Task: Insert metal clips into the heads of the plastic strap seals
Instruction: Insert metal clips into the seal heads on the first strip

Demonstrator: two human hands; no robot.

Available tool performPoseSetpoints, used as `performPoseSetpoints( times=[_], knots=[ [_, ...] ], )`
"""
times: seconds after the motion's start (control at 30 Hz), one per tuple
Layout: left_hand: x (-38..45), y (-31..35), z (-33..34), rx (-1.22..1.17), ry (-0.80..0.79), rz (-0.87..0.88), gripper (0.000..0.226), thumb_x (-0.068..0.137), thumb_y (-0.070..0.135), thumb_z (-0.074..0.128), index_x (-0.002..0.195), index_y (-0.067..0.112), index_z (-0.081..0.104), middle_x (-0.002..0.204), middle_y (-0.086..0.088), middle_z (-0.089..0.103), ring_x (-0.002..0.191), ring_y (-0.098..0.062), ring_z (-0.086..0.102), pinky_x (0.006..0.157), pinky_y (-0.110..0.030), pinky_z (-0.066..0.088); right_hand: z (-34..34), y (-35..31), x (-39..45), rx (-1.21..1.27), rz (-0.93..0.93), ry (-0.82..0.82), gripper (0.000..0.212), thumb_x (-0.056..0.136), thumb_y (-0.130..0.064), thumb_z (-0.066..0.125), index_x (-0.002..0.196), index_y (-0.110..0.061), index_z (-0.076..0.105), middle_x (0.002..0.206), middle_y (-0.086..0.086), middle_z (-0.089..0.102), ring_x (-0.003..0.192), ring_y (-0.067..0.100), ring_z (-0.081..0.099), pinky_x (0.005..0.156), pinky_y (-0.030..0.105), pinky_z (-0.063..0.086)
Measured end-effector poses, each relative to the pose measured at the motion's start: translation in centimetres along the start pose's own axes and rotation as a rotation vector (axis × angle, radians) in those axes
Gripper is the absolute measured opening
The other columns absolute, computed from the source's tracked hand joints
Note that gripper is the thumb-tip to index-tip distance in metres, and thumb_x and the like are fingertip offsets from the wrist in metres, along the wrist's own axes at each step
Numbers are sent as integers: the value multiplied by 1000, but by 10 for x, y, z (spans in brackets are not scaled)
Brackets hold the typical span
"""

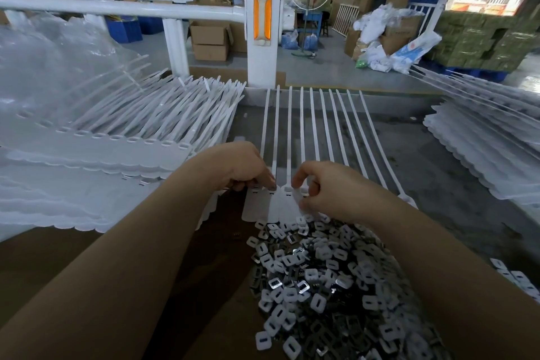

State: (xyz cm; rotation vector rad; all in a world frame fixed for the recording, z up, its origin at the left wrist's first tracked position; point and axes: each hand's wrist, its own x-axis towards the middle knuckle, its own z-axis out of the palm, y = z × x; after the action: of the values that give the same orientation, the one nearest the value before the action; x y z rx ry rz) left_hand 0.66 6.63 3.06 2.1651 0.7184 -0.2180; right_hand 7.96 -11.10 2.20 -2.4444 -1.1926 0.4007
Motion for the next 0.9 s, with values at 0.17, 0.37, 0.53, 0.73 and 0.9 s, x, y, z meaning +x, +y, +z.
performPoseSetpoints(
  times=[0.17, 0.37, 0.53, 0.73, 0.9],
  knots=[
    [-1, 1, 0, 35, 7, 52, 6, 78, 16, 80, 77, 19, 74, 62, 2, 60, 60, -12, 48, 44, -18, 37, 0, 0, 0, 1, -4, 2, 22, 88, -28, 65, 107, -35, 57, 81, -12, 54, 69, 4, 53, 55, 21, 39],
    [-3, -6, 0, 133, 54, 239, 9, 79, 21, 80, 78, 25, 72, 62, 4, 64, 51, -4, 55, 46, -15, 45, 0, 1, 0, -5, -1, 1, 24, 88, -30, 65, 109, -35, 57, 83, -12, 53, 71, 5, 54, 57, 22, 40],
    [-13, -14, -1, 341, 170, 491, 14, 84, 21, 74, 83, 35, 77, 73, 18, 65, 62, 11, 59, 51, -2, 39, 0, 1, 1, -5, -4, 2, 22, 88, -29, 65, 107, -36, 56, 83, -12, 53, 72, 5, 54, 57, 23, 41],
    [-20, -22, 1, 433, 215, 600, 22, 85, 13, 71, 96, 30, 78, 73, 31, 53, 71, 16, 54, 63, 0, 38, 1, 2, 0, -8, -2, 6, 26, 86, -25, 66, 108, -35, 57, 83, -12, 55, 73, 5, 57, 60, 24, 45],
    [-18, -24, 4, 390, 263, 589, 18, 81, 18, 75, 93, 32, 77, 75, 27, 59, 73, 10, 58, 66, -4, 41, 0, 3, 1, -11, -3, 4, 27, 86, -25, 67, 109, -35, 57, 83, -11, 55, 74, 6, 56, 61, 25, 47]
  ],
)
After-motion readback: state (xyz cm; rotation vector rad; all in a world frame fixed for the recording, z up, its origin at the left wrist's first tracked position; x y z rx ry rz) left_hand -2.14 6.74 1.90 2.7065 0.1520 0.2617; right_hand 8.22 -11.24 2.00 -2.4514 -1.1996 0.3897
